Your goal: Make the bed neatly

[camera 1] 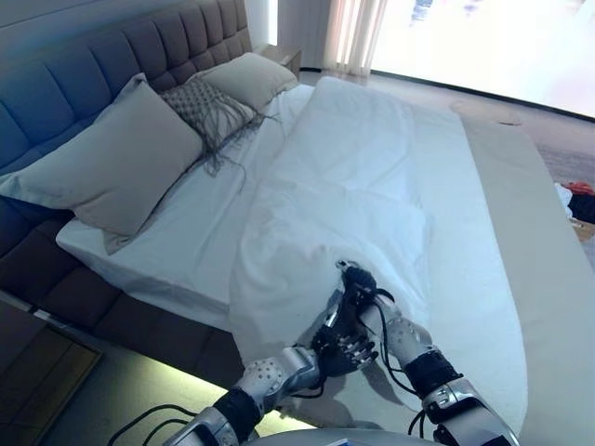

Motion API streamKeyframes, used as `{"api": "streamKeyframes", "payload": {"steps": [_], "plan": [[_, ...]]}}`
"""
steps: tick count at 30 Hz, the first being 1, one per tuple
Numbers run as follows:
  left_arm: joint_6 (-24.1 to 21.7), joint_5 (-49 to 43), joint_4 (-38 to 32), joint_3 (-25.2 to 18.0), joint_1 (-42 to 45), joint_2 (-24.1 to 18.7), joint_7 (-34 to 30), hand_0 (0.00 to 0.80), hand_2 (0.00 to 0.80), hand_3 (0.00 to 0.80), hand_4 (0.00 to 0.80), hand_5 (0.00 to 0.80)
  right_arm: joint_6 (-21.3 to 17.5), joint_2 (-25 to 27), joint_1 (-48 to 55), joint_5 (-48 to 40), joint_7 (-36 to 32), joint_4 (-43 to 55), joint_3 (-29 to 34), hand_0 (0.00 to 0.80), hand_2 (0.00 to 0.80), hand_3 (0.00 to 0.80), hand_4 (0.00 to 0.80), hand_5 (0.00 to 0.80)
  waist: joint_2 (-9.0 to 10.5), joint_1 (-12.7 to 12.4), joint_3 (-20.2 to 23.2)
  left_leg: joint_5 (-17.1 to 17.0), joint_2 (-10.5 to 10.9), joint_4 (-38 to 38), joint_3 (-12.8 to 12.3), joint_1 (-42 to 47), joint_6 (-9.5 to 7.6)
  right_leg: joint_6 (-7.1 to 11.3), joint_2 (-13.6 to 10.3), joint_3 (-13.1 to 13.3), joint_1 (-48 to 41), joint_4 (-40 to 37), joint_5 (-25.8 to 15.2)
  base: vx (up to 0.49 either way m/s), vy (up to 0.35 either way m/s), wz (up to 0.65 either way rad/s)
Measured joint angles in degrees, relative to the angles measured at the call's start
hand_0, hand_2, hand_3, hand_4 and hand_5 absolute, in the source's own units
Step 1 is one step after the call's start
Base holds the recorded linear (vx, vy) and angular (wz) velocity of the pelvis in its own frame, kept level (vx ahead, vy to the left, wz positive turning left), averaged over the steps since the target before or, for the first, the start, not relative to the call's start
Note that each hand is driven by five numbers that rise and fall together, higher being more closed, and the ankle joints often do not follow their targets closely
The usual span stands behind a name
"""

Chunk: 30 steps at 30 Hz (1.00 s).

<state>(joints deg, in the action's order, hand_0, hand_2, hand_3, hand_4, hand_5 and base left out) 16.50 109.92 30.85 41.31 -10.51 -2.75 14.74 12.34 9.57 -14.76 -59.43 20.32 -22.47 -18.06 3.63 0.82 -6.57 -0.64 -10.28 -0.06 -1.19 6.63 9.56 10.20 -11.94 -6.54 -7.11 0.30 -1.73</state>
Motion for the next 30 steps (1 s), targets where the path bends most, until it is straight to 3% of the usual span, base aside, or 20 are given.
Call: {"api": "streamKeyframes", "payload": {"steps": [18, 30], "plan": [[-1.14, -1.22, 2.3, -0.61, 0.71, 0.02, -0.02, 0.8, 0.8, 0.8, 0.8, 0.8, 1.74, 0.13, 2.35, 0.25, -1.04, 0.0, -0.8, 0.8, 0.8, 0.8, 0.8, 0.8, -0.32, 0.01, 3.7, 0.1, -0.62, -1.28, -1.89, 2.8, 0.14, -0.36, 0.62, 1.65, -0.6, -0.03, 0.22, 0.003, 0.015, -0.05], [-2.14, -10.51, 4.64, -6.86, 2.02, -0.06, -2.53, 0.8, 0.8, 0.8, 0.8, 0.8, 2.68, 0.94, 2.8, 0.22, -2.49, 0.0, -0.79, 0.8, 0.8, 0.8, 0.8, 0.8, -2.0, -0.14, 5.12, 0.09, -0.78, -2.17, -3.21, 3.73, 0.12, -0.35, 0.87, 2.8, 0.02, -0.13, 0.21, -0.022, 0.007, -0.05]]}}
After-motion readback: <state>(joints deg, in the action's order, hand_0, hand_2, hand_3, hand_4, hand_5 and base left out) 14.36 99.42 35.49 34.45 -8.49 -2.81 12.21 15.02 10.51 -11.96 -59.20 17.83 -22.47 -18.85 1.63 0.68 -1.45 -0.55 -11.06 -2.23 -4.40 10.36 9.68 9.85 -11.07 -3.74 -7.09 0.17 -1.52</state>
